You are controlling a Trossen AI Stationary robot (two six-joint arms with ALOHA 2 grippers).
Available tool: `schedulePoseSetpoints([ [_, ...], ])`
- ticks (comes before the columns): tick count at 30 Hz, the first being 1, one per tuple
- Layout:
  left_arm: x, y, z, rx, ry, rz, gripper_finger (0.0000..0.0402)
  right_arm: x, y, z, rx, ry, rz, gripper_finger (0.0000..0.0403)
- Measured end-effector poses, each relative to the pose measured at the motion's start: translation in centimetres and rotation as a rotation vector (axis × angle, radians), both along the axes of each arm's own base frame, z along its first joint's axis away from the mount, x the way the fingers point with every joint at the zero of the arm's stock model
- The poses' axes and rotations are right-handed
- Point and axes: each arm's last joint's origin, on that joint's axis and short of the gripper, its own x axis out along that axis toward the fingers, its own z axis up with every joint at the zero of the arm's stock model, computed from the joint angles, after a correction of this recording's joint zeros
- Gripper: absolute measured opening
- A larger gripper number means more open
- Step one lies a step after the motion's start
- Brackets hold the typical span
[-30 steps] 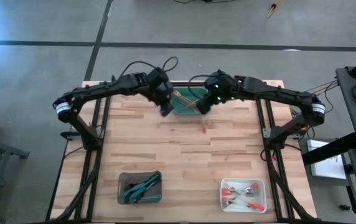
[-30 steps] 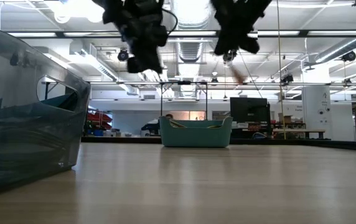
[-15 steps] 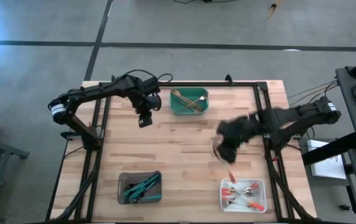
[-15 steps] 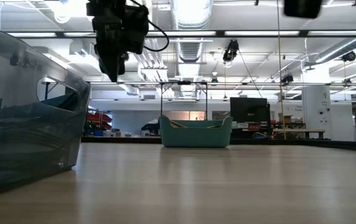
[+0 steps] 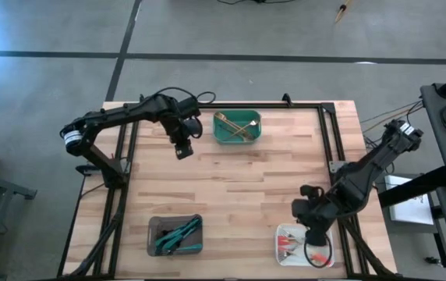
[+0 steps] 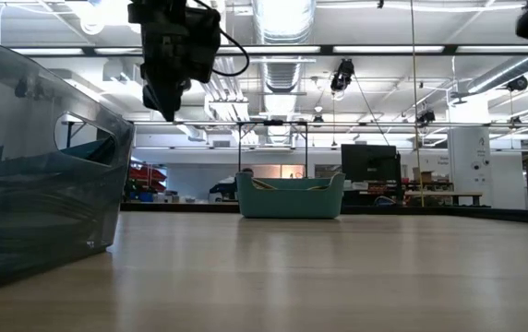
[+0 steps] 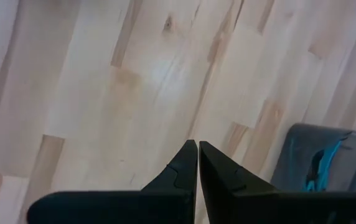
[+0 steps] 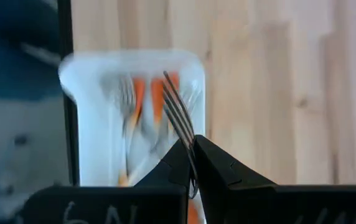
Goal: Sort silverware by color (type)
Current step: Put the orange fork into the white bin, then return to Home Position
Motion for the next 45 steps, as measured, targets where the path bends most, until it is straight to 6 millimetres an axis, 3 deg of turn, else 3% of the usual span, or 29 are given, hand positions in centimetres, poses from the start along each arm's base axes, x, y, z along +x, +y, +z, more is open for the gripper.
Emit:
schedulePoseSetpoints([
  [6,0.1,0.0,0.0,-0.038,0.019,0.131,0.0,-1.1,0.9,-2.0,0.009,0.038,0.262,0.0009],
  [9,0.2,-0.1,0.0,-0.057,0.032,0.185,0.0,-1.1,1.2,-1.9,0.001,-0.01,0.346,0.0009],
  [21,0.7,-1.7,0.0,-0.107,0.076,0.302,0.0,-1.4,2.0,-1.5,0.02,-0.037,0.356,0.0016],
  [30,1.1,-2.8,0.0,-0.113,0.088,0.287,0.0,-1.3,2.7,-1.2,0.104,-0.041,0.246,0.0074],
  [38,1.0,-2.6,0.0,-0.072,0.098,0.3,0.0,-2.1,3.8,1.0,0.169,-0.08,0.279,0.0082],
  [42,1.0,-2.6,0.0,-0.073,0.1,0.31,0.0,-3.4,2.6,3.0,0.14,-0.079,0.297,0.0069],
  [45,1.0,-2.7,0.0,-0.075,0.103,0.32,0.0,-4.4,1.0,3.7,0.079,-0.181,0.263,0.0064],
])
